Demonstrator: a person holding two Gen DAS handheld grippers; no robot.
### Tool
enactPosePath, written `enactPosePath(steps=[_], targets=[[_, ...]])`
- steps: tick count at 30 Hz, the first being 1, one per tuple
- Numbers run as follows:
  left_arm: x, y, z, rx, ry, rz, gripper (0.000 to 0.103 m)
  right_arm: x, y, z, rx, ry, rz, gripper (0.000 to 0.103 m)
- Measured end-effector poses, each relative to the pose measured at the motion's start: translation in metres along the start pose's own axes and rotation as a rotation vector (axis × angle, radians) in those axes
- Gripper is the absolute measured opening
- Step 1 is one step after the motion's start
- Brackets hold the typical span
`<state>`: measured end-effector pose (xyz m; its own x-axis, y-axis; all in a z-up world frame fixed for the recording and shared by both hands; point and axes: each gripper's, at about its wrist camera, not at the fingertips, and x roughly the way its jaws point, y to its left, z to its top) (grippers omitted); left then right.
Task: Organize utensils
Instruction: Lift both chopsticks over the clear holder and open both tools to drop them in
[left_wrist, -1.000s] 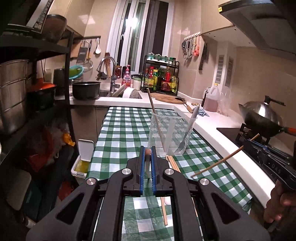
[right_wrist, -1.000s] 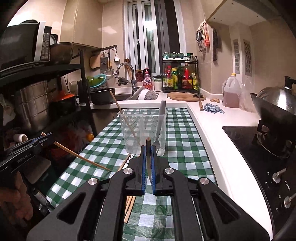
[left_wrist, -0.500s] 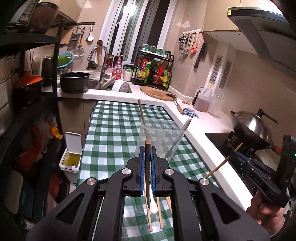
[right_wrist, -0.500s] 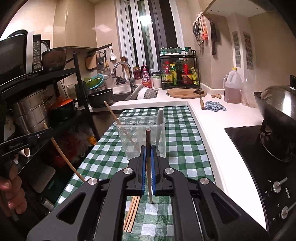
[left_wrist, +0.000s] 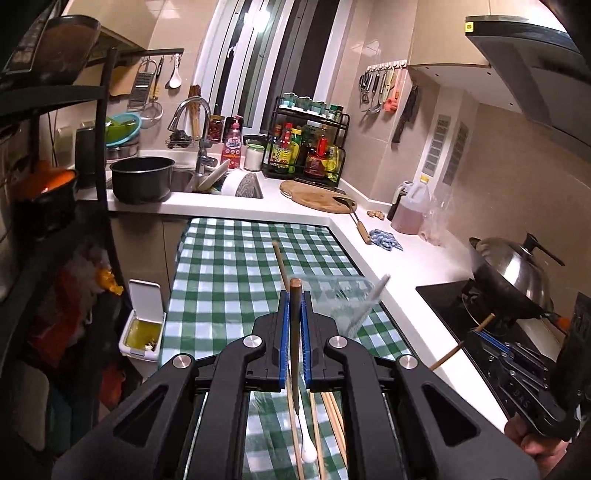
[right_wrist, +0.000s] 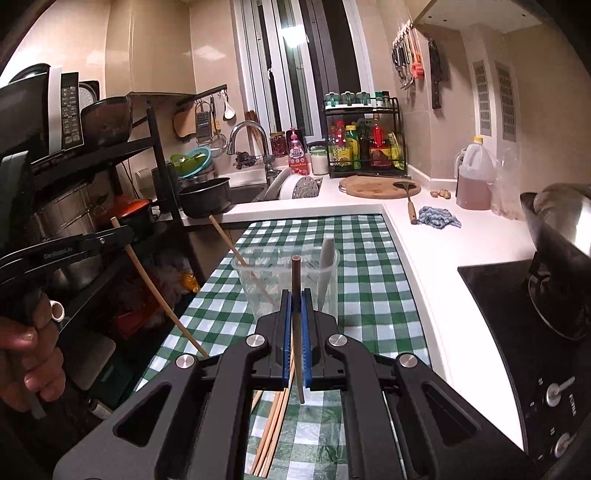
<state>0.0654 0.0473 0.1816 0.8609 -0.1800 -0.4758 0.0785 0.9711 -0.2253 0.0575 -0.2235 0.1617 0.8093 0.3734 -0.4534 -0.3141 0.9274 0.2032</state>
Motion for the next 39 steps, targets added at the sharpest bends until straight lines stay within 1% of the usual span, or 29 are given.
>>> enactPosePath(steps=[5,10,13,16,19,20,23,26,29,34,39], targets=[[0.003,-0.004,0.038,0.022,-0.002,0.000,0.006,-0.004,-0.001,0.035,0.004,-0.023,0.010,0.005],[-0.003,-0.007,0.078,0.033,-0.054,-0.023,0.006,-0.011,0.006,0.079,-0.012,-0.075,0.033,0.005],[-0.002,-0.008,0.096,0.030,-0.084,-0.034,0.006,-0.012,0.008,0.109,-0.007,-0.107,0.046,0.005],[0.003,-0.006,0.106,0.007,-0.107,-0.061,0.006,-0.011,0.010,0.135,-0.009,-0.153,0.034,0.005],[0.011,-0.006,0.106,-0.007,-0.133,-0.097,0.006,-0.006,0.012,0.147,-0.004,-0.175,0.036,0.005],[0.016,-0.007,0.105,-0.007,-0.135,-0.092,0.006,-0.002,0.013,0.150,-0.011,-0.183,0.029,0.005],[0.029,-0.006,0.104,-0.021,-0.160,-0.112,0.006,0.016,0.014,0.151,-0.018,-0.187,0.020,0.005],[0.045,-0.005,0.101,-0.020,-0.164,-0.104,0.006,0.042,0.010,0.147,-0.010,-0.156,0.009,0.005],[0.066,-0.005,0.095,-0.007,-0.136,-0.087,0.006,0.069,0.004,0.137,-0.006,-0.114,-0.012,0.005],[0.097,-0.003,0.087,0.012,-0.086,-0.084,0.006,0.110,-0.009,0.116,0.018,-0.029,-0.008,0.005],[0.127,0.000,0.077,0.026,-0.007,-0.088,0.006,0.139,-0.013,0.101,0.037,0.034,-0.014,0.005]])
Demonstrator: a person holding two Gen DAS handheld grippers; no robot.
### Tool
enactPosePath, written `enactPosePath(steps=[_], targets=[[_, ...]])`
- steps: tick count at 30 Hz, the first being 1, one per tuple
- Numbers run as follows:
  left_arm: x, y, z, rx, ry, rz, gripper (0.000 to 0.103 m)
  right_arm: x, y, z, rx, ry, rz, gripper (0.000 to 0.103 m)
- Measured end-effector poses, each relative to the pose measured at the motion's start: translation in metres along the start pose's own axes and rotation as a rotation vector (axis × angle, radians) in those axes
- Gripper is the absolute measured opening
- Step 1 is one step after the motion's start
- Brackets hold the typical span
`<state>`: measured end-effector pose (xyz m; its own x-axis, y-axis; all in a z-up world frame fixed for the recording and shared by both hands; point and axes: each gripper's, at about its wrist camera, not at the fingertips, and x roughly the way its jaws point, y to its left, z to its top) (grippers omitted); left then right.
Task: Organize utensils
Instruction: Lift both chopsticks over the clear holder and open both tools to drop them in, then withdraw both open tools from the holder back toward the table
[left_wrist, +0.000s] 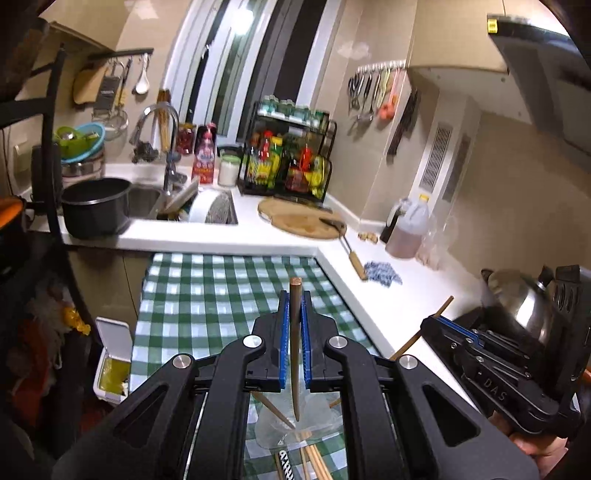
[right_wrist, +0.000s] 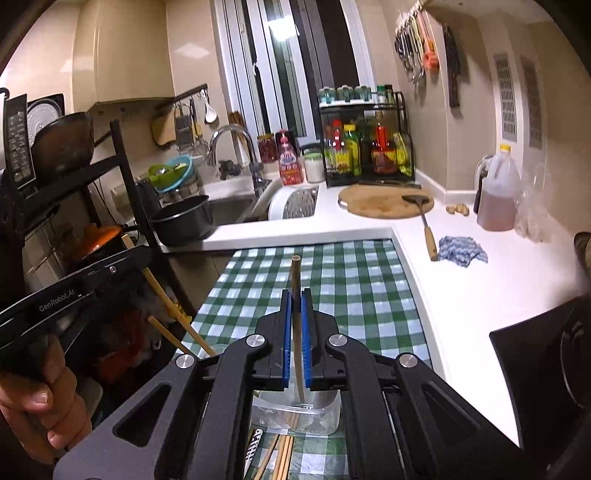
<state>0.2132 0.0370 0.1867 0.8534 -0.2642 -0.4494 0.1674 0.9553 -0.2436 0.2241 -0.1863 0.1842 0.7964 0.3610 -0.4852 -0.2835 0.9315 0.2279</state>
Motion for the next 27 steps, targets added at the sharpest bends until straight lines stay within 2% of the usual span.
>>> enactPosePath(steps=[7,8,9,10,11,12,13,16,19,27], targets=[[0.032,0.005,-0.016,0.002,0.089,-0.001,0.006,0.027,-0.004,-0.015,-0.008,0.084,-0.008,0.006],[0.033,0.005,-0.017,0.002,0.092,0.003,0.010,0.029,-0.004,-0.016,-0.008,0.095,-0.014,0.007],[0.034,0.006,-0.017,0.001,0.093,0.009,0.015,0.030,-0.004,-0.017,-0.009,0.099,-0.028,0.012],[0.032,0.006,-0.016,0.000,0.084,0.018,0.028,0.030,-0.005,-0.017,-0.008,0.103,-0.040,0.021],[0.029,0.006,-0.014,0.001,0.068,0.019,0.034,0.029,-0.007,-0.016,-0.004,0.104,-0.048,0.025],[0.024,0.006,-0.013,0.002,0.050,0.019,0.034,0.027,-0.008,-0.015,-0.004,0.103,-0.057,0.033],[0.017,0.005,-0.010,0.004,0.026,0.023,0.035,0.025,-0.008,-0.014,-0.009,0.099,-0.072,0.036],[-0.002,0.000,-0.004,0.007,-0.043,0.032,0.039,0.012,-0.009,-0.008,-0.025,0.076,-0.093,0.037],[-0.021,-0.005,0.001,0.010,-0.096,0.032,0.039,-0.003,-0.008,-0.002,-0.049,0.048,-0.104,0.039],[-0.072,-0.022,0.002,0.042,-0.180,0.044,0.039,-0.050,-0.009,0.005,-0.080,-0.033,-0.130,0.040]])
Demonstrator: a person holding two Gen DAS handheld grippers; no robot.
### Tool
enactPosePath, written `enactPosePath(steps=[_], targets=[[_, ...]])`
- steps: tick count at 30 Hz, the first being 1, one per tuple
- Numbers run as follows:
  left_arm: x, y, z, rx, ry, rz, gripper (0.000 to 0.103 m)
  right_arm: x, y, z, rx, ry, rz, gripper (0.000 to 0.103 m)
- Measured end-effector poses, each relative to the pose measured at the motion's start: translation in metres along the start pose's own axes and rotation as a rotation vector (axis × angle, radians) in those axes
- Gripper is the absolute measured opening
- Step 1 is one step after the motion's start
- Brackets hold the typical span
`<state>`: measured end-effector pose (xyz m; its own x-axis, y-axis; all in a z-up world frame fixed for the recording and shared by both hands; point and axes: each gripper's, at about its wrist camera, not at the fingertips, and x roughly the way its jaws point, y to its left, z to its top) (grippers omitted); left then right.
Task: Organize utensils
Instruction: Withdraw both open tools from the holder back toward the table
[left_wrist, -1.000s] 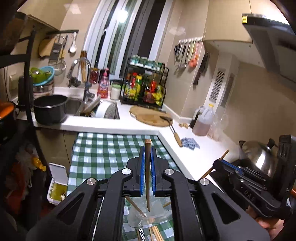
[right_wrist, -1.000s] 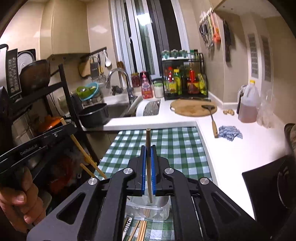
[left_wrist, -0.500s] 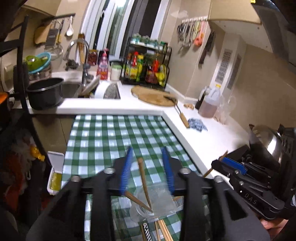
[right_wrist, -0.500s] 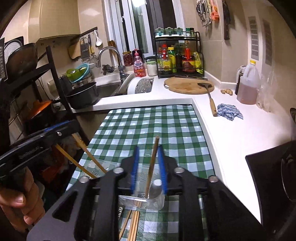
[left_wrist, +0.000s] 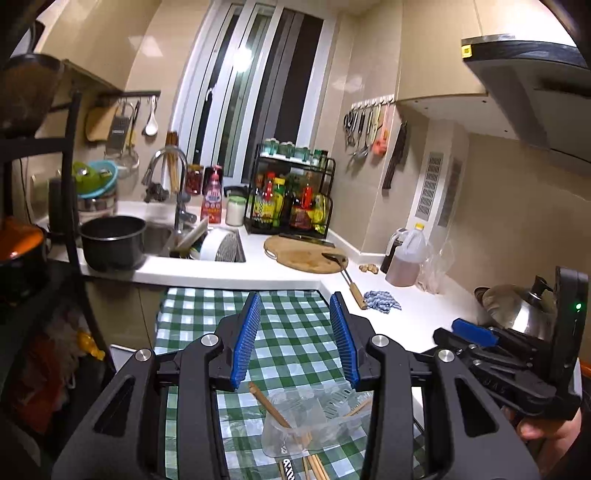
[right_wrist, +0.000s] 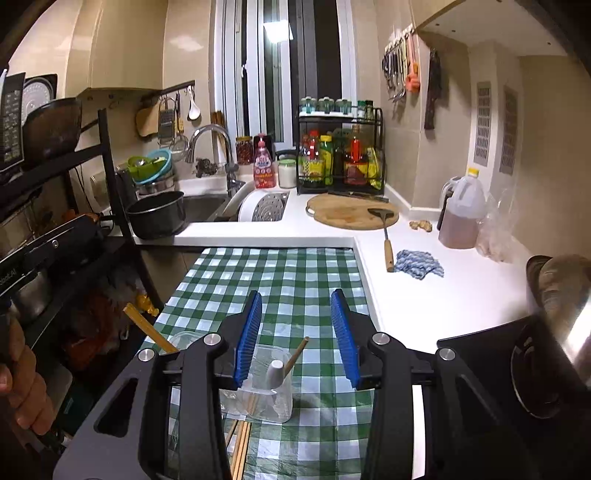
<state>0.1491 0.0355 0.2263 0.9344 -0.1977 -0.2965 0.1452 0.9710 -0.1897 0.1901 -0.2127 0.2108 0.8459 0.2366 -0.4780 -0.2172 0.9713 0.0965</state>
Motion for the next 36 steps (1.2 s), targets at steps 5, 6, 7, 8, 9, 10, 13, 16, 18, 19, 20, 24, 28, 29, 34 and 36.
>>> enactPosePath(steps=[5,6,7,8,9,10,13,16,18,19,20,24,28,29,34,36], targets=[[-0.025,-0.003,-0.013,0.017,-0.009,0.026,0.039,-0.046,-0.001,-0.015,-0.025,-0.088,0.005,0.040],[-0.030,-0.004,-0.019,0.021,-0.002,0.033,0.039,-0.055,-0.001,-0.023,-0.025,-0.103,0.010,0.040],[-0.035,-0.004,-0.025,0.023,0.002,0.037,0.039,-0.061,-0.001,-0.029,-0.022,-0.110,0.014,0.040],[-0.040,-0.004,-0.031,0.024,0.008,0.043,0.039,-0.067,-0.001,-0.035,-0.016,-0.113,0.020,0.040],[-0.044,-0.005,-0.040,0.030,0.017,0.050,0.039,-0.072,0.000,-0.043,-0.012,-0.115,0.026,0.040],[-0.049,-0.005,-0.047,0.035,0.023,0.056,0.039,-0.077,0.001,-0.050,-0.009,-0.117,0.030,0.040],[-0.059,-0.005,-0.074,0.048,0.056,0.073,0.039,-0.089,0.003,-0.074,-0.004,-0.118,0.044,0.040],[-0.066,-0.003,-0.100,0.046,0.097,0.085,0.039,-0.099,0.005,-0.097,-0.001,-0.120,0.045,0.040],[-0.072,-0.003,-0.117,0.048,0.113,0.096,0.039,-0.103,0.007,-0.112,0.003,-0.111,0.052,0.040],[-0.074,-0.003,-0.124,0.049,0.118,0.100,0.039,-0.104,0.008,-0.121,0.003,-0.103,0.055,0.040],[-0.077,-0.003,-0.131,0.050,0.122,0.103,0.039,-0.104,0.010,-0.128,0.003,-0.096,0.058,0.040],[-0.089,-0.003,-0.158,0.058,0.140,0.117,0.033,-0.100,0.011,-0.162,0.014,-0.052,0.059,0.039],[-0.097,0.006,-0.186,0.032,0.174,0.137,0.020,-0.090,0.010,-0.190,0.037,-0.018,0.053,0.025],[-0.098,0.008,-0.193,0.027,0.185,0.143,0.017,-0.087,0.009,-0.198,0.049,-0.006,0.057,0.023],[-0.091,0.021,-0.223,-0.014,0.256,0.179,0.012,-0.075,0.013,-0.216,0.018,0.012,0.047,0.017],[-0.089,0.022,-0.226,-0.017,0.258,0.183,0.011,-0.072,0.018,-0.223,0.006,0.017,0.051,0.017]])
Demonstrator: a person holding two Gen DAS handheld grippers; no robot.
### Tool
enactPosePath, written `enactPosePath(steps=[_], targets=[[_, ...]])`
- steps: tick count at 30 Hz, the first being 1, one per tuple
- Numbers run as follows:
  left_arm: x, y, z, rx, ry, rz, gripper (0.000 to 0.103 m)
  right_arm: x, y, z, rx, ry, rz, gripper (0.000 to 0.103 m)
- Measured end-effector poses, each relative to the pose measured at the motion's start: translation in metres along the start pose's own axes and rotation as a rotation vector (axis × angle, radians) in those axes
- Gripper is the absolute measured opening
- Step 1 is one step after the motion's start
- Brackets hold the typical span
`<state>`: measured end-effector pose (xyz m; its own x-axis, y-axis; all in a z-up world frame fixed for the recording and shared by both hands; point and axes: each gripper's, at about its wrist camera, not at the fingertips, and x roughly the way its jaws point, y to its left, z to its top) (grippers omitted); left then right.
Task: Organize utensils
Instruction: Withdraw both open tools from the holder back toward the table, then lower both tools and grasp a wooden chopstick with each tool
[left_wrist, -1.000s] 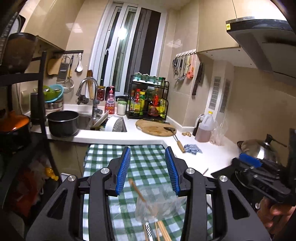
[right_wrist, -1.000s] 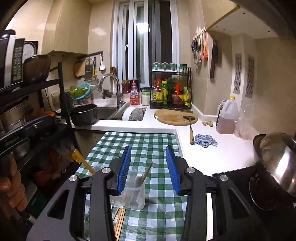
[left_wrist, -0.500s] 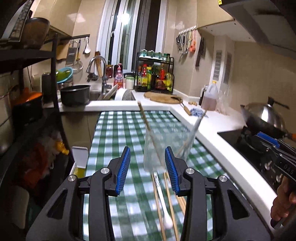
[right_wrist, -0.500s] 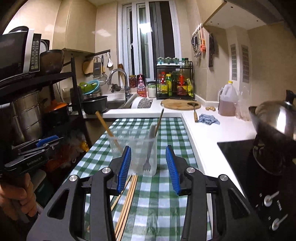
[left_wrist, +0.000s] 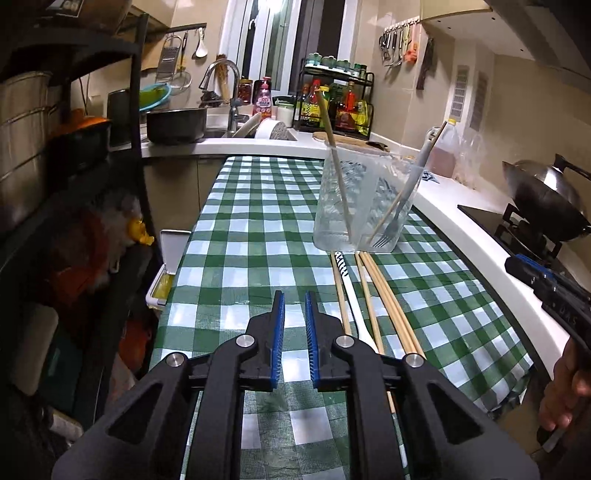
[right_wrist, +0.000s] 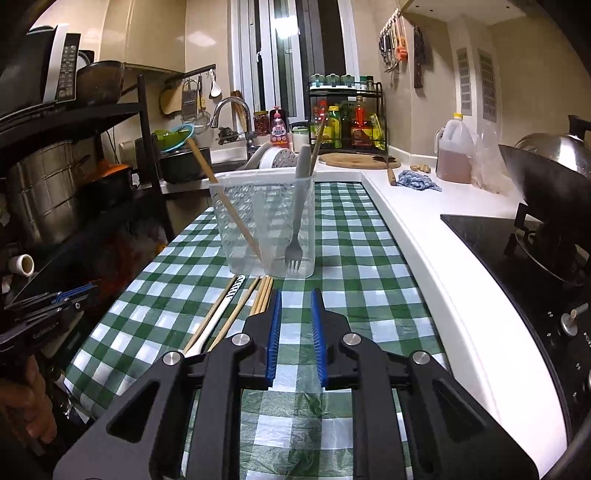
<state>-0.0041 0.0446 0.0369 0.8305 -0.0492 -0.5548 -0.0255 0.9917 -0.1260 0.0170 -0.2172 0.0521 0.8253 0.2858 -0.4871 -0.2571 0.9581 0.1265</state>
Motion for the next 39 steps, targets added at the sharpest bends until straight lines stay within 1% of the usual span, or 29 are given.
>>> enactPosePath(steps=[4,8,17,19,23,25,29,34,36,39], targets=[[0.000,0.000,-0.002,0.001,-0.005,-0.002,0.011,0.008,0.012,-0.010,-0.034,0.036,0.017,0.017],[0.002,0.001,-0.007,0.003,0.006,0.001,0.011,0.008,0.019,-0.013,-0.058,0.036,0.021,0.017],[0.006,0.004,-0.012,-0.011,0.025,0.008,0.011,0.017,0.020,-0.018,-0.055,0.067,0.011,0.017],[0.008,0.003,-0.014,-0.009,0.033,0.010,0.011,0.018,0.023,-0.019,-0.066,0.061,0.001,0.018],[0.012,0.002,-0.019,-0.021,0.054,0.006,0.011,0.022,0.025,-0.023,-0.065,0.075,0.018,0.019],[0.017,0.002,-0.024,-0.038,0.076,-0.008,0.011,0.028,0.025,-0.026,-0.057,0.108,0.032,0.019],[0.026,-0.007,-0.035,-0.040,0.123,-0.040,0.011,0.041,0.023,-0.033,-0.011,0.206,0.106,0.019],[0.035,-0.022,-0.051,-0.038,0.177,-0.082,0.011,0.055,0.027,-0.045,0.011,0.300,0.150,0.019],[0.037,-0.026,-0.056,-0.037,0.190,-0.095,0.011,0.059,0.030,-0.050,0.013,0.328,0.161,0.019],[0.037,-0.031,-0.060,-0.033,0.199,-0.108,0.011,0.063,0.034,-0.056,-0.006,0.358,0.150,0.019]])
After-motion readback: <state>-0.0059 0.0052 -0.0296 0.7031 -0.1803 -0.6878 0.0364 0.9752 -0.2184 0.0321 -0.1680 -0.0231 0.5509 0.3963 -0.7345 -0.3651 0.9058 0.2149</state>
